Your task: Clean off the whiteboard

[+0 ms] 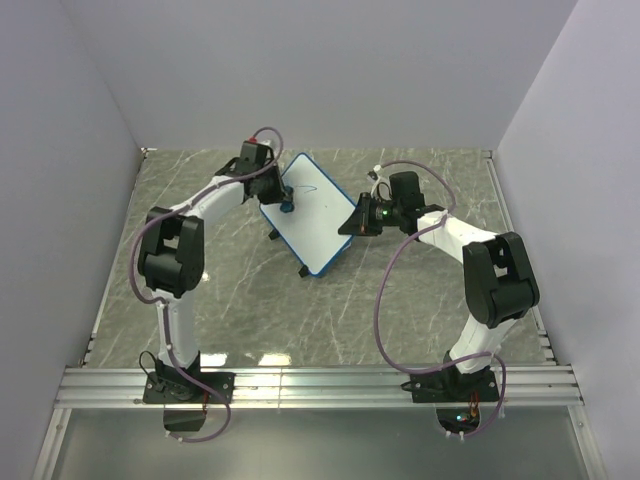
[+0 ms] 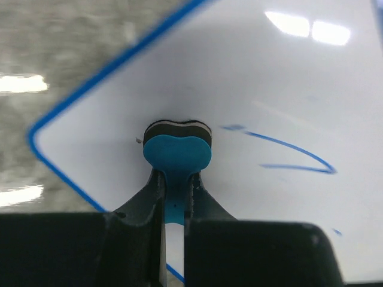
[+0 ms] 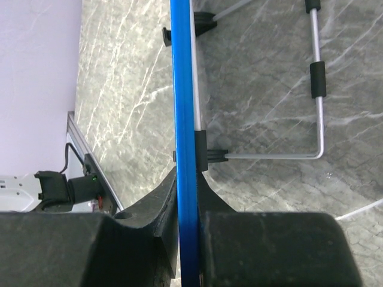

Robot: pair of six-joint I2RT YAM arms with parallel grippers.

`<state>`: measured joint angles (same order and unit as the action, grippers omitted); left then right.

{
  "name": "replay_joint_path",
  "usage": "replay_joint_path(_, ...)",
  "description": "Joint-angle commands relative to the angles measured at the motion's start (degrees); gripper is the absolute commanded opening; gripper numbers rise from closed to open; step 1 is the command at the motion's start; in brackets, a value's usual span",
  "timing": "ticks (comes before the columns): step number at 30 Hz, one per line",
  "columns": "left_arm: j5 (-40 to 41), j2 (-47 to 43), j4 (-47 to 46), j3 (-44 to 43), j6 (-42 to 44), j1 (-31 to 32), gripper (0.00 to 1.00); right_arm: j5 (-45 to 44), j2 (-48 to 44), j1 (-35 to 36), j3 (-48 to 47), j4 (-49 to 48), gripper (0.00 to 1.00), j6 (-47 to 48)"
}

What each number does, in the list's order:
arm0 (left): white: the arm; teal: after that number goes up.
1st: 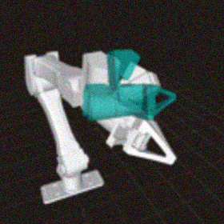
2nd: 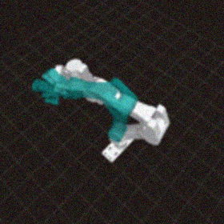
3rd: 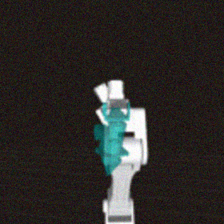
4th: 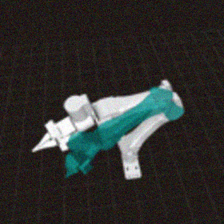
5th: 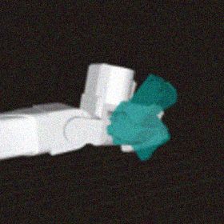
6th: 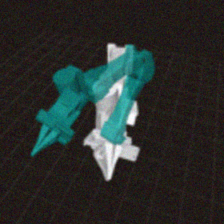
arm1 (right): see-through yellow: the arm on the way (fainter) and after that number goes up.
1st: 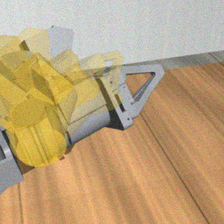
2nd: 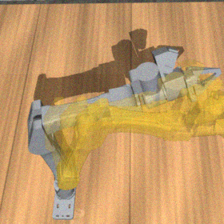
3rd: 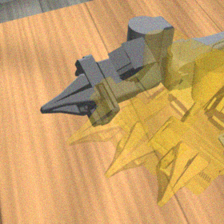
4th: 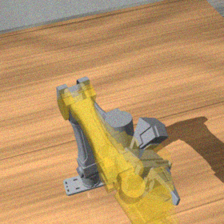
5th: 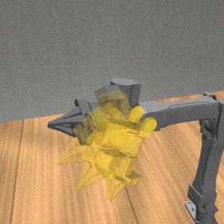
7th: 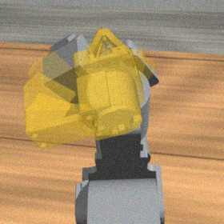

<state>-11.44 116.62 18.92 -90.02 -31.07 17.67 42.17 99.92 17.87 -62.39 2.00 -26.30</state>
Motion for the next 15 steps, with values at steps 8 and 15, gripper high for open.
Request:
replay_joint_path(8, -8.9, -0.9, 4.8, -3.6, 1.2, 17.9, 0.00, -5.0, 2.1, 1.6, 1.2, 5.6, 0.00, 3.4)
replay_joint_path(15, -4.6, -0.8, 5.8, -5.0, 1.1, 17.0, 0.00, -4.8, 2.1, 1.7, 2.5, 4.5, 0.00, 2.8)
